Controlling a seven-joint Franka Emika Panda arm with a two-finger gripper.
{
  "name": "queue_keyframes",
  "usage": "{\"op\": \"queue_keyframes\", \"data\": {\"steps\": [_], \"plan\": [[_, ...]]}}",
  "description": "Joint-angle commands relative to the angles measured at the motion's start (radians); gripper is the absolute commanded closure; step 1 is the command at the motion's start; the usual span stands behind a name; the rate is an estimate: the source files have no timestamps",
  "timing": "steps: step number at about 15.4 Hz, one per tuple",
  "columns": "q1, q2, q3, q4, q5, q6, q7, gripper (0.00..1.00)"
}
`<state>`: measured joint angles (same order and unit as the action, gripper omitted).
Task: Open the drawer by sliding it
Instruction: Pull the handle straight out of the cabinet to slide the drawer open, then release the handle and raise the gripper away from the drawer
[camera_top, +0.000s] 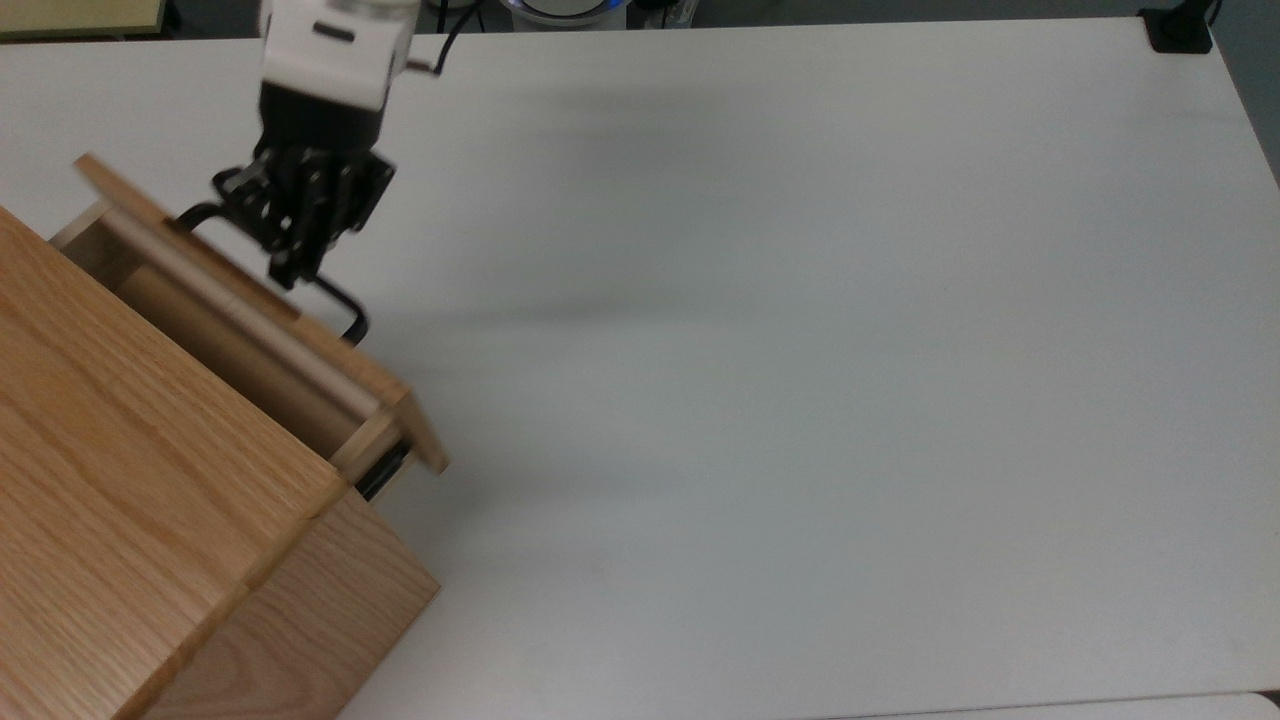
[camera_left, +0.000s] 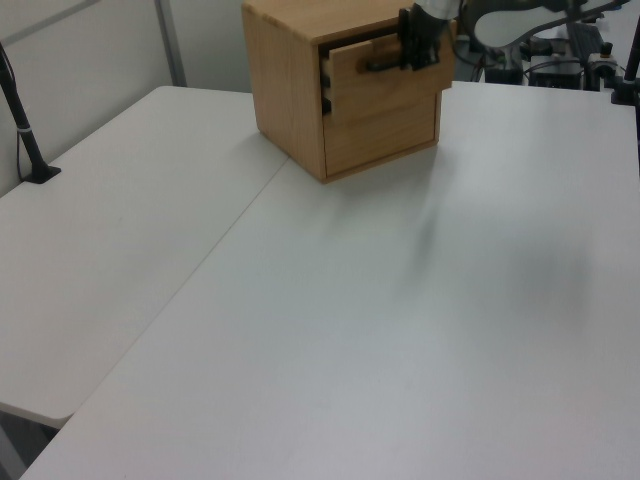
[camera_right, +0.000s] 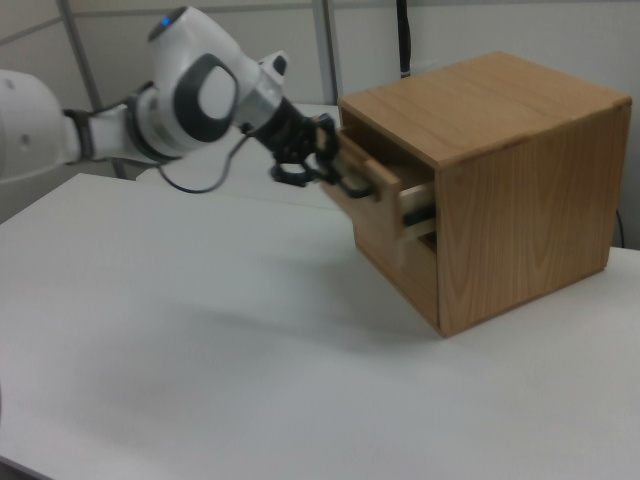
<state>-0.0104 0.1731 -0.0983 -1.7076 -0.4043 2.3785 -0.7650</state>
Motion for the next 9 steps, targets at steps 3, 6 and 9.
{"op": "queue_keyframes", "data": {"steps": [3, 6, 9], "plan": [[0.066, -0.194, 0.067, -0.095, 0.102, -0.237, 0.047, 0.91], [0.066, -0.208, 0.097, -0.093, 0.119, -0.301, 0.049, 0.91], [0.066, -0.227, 0.118, -0.093, 0.131, -0.376, 0.047, 0.91]]}}
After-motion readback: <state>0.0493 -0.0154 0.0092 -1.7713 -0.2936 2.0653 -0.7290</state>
